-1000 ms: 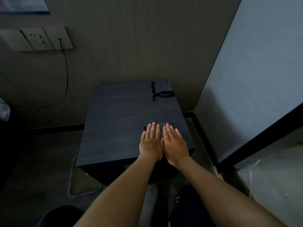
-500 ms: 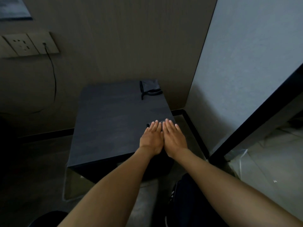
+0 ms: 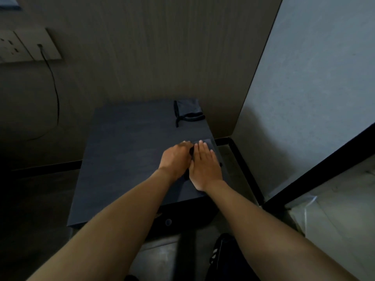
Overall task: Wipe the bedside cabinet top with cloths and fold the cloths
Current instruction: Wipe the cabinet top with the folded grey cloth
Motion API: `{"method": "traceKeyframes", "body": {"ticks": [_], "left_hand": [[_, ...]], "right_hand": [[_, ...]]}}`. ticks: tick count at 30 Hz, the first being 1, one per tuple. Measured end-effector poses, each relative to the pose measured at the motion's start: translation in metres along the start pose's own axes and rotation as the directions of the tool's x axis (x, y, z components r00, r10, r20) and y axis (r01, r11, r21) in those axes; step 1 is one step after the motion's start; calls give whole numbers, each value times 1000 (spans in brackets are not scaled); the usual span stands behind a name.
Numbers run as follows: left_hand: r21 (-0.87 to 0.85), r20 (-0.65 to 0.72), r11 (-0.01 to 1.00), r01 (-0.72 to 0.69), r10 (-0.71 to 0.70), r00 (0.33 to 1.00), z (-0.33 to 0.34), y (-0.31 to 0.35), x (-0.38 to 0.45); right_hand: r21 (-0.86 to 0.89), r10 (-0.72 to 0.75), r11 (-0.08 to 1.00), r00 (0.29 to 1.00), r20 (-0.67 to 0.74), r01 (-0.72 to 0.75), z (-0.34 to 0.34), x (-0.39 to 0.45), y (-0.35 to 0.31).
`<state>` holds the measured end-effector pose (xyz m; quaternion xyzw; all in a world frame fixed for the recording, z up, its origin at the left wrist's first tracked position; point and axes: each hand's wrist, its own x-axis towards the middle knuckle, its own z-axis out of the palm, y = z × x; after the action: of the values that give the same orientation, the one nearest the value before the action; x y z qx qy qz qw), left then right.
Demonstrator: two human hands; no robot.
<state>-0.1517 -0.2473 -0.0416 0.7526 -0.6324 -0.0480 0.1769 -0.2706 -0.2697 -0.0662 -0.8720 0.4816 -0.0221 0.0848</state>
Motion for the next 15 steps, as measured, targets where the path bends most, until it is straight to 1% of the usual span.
{"method": "traceKeyframes", "body": {"ticks": [2, 4, 6, 8, 10, 13, 15], "left_hand": [[-34, -21, 999, -14, 14, 1000, 5, -6, 20], [-36, -45, 998, -61, 59, 997, 9, -13, 40], [8, -54, 993, -121, 121, 991, 13, -24, 63], [64, -60, 990, -127, 131, 990, 15, -38, 89], [96, -24, 990, -107, 109, 994, 19, -51, 115], [81, 86, 990, -118, 111, 990, 25, -67, 144], [115, 95, 984, -134, 124, 988, 26, -79, 151]], "right_hand": [[-14, 12, 1000, 1000, -27, -12, 1, 18, 2], [-16, 15, 1000, 999, -45, -16, 2, 37, 3], [-23, 21, 999, 998, -62, -23, 3, 54, 5], [-32, 26, 999, 997, -77, -28, 3, 72, 7], [-36, 40, 998, 996, -80, -43, 4, 89, 9], [-37, 55, 998, 995, -89, -59, 4, 113, 12], [-31, 53, 998, 995, -87, -56, 3, 127, 13]]}}
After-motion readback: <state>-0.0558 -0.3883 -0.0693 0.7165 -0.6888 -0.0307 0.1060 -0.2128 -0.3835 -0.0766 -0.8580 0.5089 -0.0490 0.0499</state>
